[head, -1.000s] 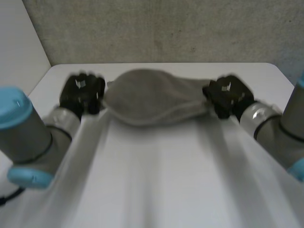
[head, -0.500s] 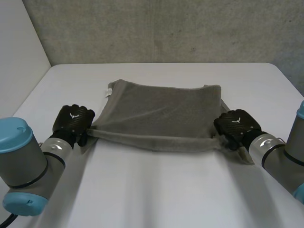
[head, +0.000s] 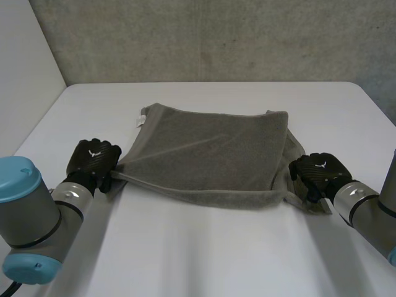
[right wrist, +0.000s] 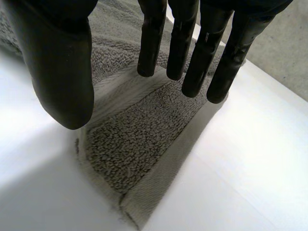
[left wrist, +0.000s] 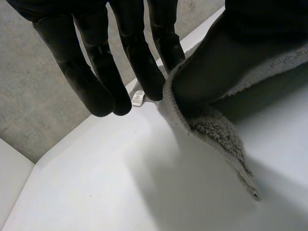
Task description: Fold the towel.
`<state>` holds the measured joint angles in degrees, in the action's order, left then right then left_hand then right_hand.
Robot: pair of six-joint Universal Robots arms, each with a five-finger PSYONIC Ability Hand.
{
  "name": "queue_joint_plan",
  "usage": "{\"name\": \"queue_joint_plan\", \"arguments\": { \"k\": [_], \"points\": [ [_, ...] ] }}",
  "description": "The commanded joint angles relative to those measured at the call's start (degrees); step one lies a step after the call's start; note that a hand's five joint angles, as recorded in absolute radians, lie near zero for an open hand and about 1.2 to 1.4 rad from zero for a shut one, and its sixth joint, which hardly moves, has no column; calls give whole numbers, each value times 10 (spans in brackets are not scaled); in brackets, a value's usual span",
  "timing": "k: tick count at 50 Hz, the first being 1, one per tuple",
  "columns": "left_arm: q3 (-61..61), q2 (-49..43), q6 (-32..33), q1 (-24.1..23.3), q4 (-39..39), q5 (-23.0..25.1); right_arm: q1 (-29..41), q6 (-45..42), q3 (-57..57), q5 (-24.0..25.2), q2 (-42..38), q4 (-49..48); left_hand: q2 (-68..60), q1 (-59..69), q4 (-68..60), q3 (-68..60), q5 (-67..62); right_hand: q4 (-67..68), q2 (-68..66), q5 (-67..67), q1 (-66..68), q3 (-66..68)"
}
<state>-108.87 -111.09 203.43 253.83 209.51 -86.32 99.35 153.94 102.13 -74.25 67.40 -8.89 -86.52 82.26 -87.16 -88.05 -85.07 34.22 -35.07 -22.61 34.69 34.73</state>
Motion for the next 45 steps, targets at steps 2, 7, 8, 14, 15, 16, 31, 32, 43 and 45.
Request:
{"name": "queue_joint_plan", "arguments": {
  "k": [2,7,8,14,15,16,31,32,43,45],
  "points": [
    [0,0,-1,0,0,1,-2,4,-13,7,5,66,65,-23,72,80,151,-33,41,17,-37,-38],
    [0,-1,0,0,0,1,-13,5,-15,7,1,74,65,-23,72,80,151,-28,36,12,-32,-33],
    [0,-1,0,0,0,1,-14,6,-14,9,-1,73,65,-23,72,80,151,-23,31,7,-27,-28],
    [0,-1,0,0,0,1,-14,31,-12,8,-21,35,65,-23,72,80,151,19,-11,-35,15,14],
    [0,-1,0,0,0,1,-14,31,-12,8,-21,35,65,-23,72,80,151,19,-11,-36,15,14],
    [0,-1,0,0,0,1,-14,42,-13,8,-27,25,65,-23,72,80,151,41,-33,-57,36,36],
    [0,-4,0,0,6,2,-13,62,-38,11,-83,7,65,-23,72,80,151,100,-92,-116,95,95],
    [0,-4,0,0,6,2,-13,65,-38,12,-83,7,65,-23,72,80,151,128,-120,-145,124,123],
    [0,-4,0,0,6,1,-35,129,-28,13,-39,-37,65,-23,72,80,151,458,-449,-474,453,453],
    [0,0,0,1,6,0,-49,129,-17,13,12,-53,65,-23,72,80,151,458,-449,-474,453,453]
  ]
}}
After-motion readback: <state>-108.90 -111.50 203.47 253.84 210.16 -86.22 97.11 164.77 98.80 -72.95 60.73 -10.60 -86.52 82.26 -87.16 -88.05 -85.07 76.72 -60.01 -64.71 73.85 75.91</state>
